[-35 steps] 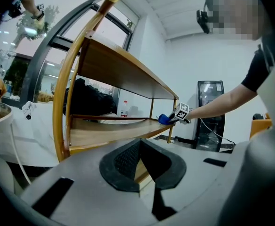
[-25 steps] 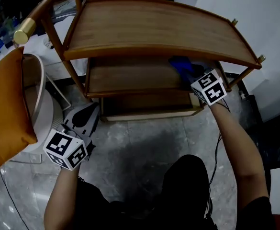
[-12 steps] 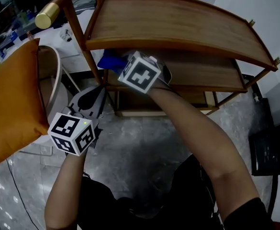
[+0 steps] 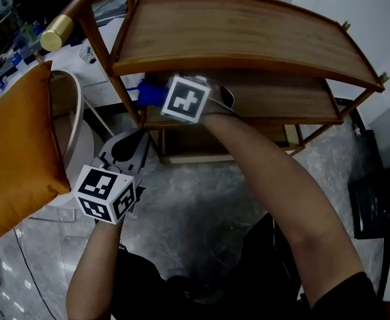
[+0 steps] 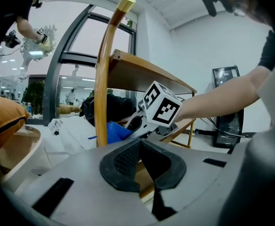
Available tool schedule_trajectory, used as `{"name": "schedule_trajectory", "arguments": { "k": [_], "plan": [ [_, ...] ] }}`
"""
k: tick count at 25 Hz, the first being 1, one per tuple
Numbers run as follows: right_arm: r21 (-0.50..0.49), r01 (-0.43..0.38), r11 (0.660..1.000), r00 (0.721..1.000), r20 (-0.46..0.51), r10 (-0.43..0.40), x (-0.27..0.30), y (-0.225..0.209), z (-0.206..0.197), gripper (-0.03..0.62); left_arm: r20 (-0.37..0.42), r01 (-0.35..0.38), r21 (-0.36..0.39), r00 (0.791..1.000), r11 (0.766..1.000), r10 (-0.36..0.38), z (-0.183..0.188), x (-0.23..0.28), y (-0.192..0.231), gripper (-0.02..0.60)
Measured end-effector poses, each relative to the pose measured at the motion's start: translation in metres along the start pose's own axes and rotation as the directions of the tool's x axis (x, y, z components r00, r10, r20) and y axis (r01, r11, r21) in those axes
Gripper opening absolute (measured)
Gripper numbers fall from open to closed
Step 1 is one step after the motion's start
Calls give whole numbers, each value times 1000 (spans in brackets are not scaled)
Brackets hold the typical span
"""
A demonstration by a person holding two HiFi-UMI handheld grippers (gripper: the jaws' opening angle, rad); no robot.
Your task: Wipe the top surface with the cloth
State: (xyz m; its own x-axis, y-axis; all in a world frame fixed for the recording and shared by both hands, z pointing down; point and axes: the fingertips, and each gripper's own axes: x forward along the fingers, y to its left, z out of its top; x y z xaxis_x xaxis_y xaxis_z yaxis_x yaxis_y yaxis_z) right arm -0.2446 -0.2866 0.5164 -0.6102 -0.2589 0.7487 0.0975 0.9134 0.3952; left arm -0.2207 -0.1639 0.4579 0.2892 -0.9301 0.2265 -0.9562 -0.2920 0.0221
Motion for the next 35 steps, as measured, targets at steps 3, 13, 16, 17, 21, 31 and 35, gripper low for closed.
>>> {"name": "schedule_trajectory", "arguments": {
  "k": [3,13,16,17,21,31,35],
  "plan": [
    [3,11,1000,999,-41,-11,-9,-9,-25,75,2,45,16,999,999,-45,-3,9,-16,12],
    [78,105,991,979,-182,-90,-62,-47,-134,74,-13,162,18,987,987,-162,-15,48,-64,12],
    [120,151,981,965,-232,-120,-83,-59,-173,72,-14,216,39,976,976,-215,-13,57,-89,12],
    [134,165,977,961,-246,-128,-91,-63,-185,72,-9,233,50,973,971,-232,-10,59,-97,12],
    [177,206,962,949,-277,-153,-116,-75,-223,72,17,284,56,958,957,-285,-2,68,-117,12],
    [249,325,912,892,-403,-208,-179,-90,-314,71,2,359,60,933,932,-359,-9,83,-158,12],
    [233,425,875,831,-483,-275,-209,-102,-348,71,-6,375,60,927,925,-375,-11,89,-165,12]
  ]
}}
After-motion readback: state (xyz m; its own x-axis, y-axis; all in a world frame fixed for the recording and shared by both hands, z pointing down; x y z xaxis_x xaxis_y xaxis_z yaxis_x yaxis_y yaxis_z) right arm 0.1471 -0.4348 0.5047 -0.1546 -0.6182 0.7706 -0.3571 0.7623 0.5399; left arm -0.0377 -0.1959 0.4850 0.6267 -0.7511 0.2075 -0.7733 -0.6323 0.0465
